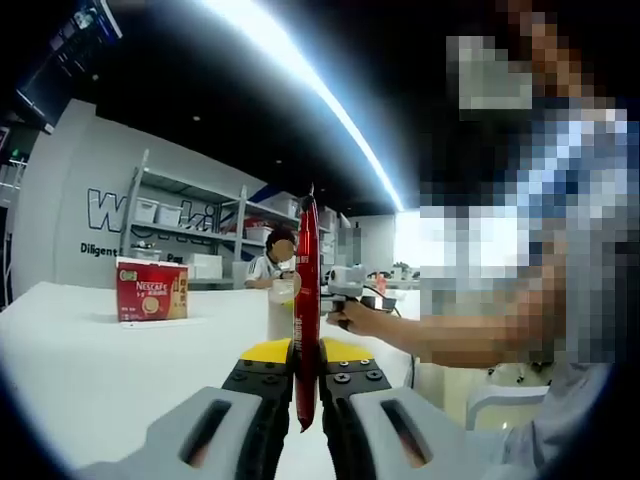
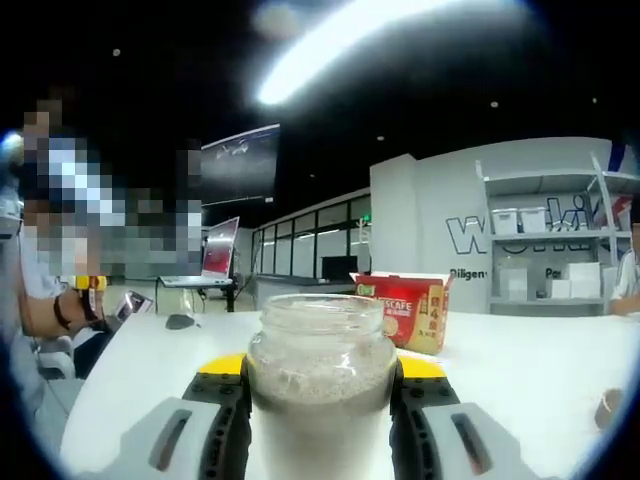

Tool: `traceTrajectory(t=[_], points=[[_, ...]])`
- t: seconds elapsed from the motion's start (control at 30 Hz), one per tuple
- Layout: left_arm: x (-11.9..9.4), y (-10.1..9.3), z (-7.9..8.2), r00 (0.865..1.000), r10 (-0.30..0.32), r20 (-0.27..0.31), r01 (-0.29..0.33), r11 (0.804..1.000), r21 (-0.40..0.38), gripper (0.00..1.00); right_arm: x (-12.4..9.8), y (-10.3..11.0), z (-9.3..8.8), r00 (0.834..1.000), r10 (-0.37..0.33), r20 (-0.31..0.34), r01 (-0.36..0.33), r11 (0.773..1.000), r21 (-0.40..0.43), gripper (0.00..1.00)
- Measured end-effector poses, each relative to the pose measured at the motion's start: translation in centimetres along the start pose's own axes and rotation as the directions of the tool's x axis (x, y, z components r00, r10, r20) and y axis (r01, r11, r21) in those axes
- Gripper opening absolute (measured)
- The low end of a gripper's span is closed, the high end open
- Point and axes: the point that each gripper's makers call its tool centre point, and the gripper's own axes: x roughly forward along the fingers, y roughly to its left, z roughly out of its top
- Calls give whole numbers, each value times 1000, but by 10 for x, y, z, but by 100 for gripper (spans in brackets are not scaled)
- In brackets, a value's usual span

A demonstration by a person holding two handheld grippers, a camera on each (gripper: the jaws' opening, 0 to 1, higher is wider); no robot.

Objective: Tear open the coffee pouch, take out the coffee, and pour the coffee from the pouch into the cup

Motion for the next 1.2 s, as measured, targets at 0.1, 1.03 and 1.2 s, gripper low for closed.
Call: traceTrajectory(t=[0.1,1.03,1.2], points=[[1,0,1,1000,-1,1,1,1000,-2,12,1,4,0,1000,8,4,-8,1000,0,54],[1,1,0,1000,0,12,0,1000,-6,12,11,33,2,999,40,20,-40,999,1,54],[2,3,0,1000,2,16,-2,1000,-14,12,13,42,2,999,30,18,-30,1000,0,54]])
